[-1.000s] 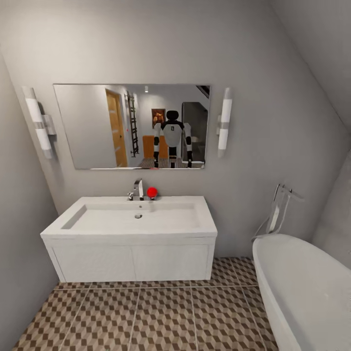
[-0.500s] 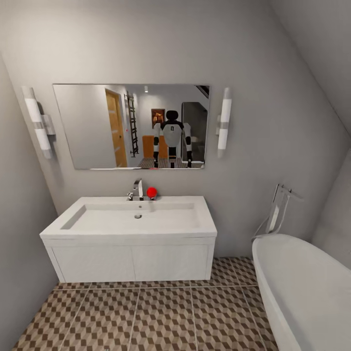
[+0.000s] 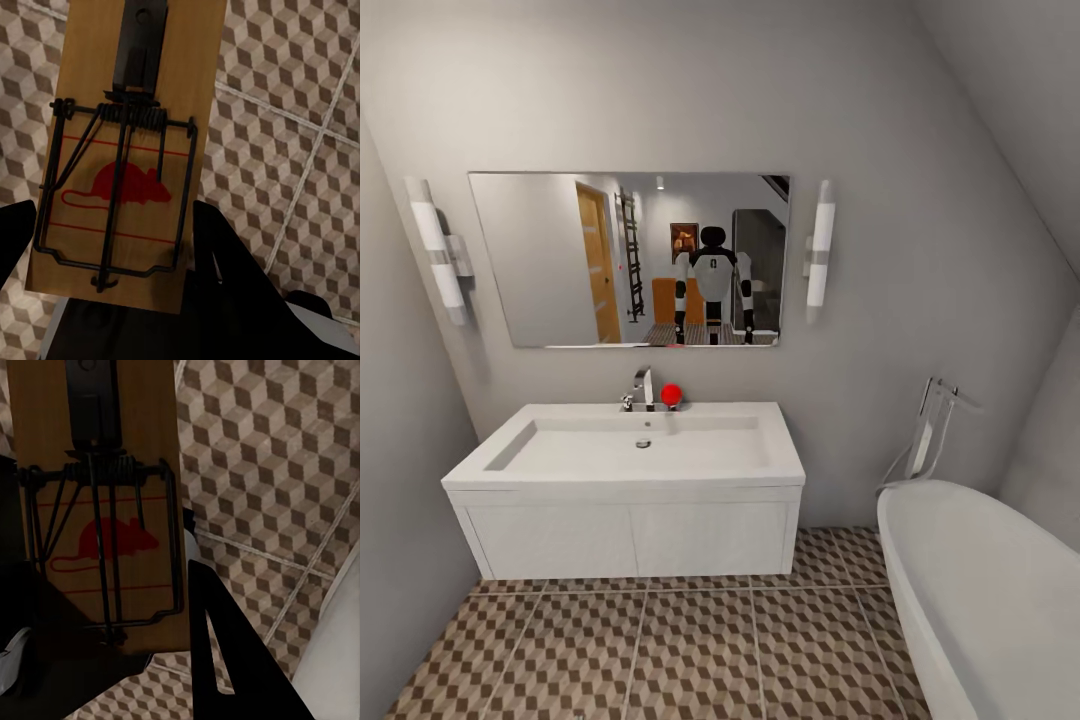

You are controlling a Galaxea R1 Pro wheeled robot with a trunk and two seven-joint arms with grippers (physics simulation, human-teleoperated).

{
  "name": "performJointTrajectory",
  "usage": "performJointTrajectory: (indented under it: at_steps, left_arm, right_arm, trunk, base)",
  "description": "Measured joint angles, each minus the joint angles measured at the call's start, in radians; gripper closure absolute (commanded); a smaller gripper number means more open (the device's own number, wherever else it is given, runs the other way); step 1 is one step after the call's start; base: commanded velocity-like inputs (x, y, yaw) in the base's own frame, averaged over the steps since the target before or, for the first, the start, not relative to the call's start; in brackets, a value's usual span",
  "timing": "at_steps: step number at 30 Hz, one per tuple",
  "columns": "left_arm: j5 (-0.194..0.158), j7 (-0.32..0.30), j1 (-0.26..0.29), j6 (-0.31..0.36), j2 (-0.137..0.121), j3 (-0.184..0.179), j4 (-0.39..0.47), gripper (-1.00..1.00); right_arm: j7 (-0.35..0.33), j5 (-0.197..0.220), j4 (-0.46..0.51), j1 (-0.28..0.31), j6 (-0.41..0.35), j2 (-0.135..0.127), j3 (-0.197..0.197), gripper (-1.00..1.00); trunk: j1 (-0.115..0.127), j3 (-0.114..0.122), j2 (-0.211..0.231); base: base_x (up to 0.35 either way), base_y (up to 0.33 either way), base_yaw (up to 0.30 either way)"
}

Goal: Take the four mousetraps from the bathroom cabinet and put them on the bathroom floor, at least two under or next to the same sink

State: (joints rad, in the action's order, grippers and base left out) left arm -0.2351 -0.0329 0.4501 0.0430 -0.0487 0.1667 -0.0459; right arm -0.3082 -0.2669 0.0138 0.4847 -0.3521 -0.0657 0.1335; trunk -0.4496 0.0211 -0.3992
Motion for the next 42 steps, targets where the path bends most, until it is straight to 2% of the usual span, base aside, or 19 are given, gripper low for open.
performJointTrajectory:
  at_steps: [42]
  left_arm:
    - [0.002, -0.007, 0.000, 0.002, -0.002, 0.000, 0.000, 1.00]
  right_arm:
    - [-0.001, 0.001, 0.000, 0.000, 0.000, 0.000, 0.000, 1.00]
  trunk:
    - [0.000, 0.000, 0.000]
  base:
    - [0.000, 0.000, 0.000]
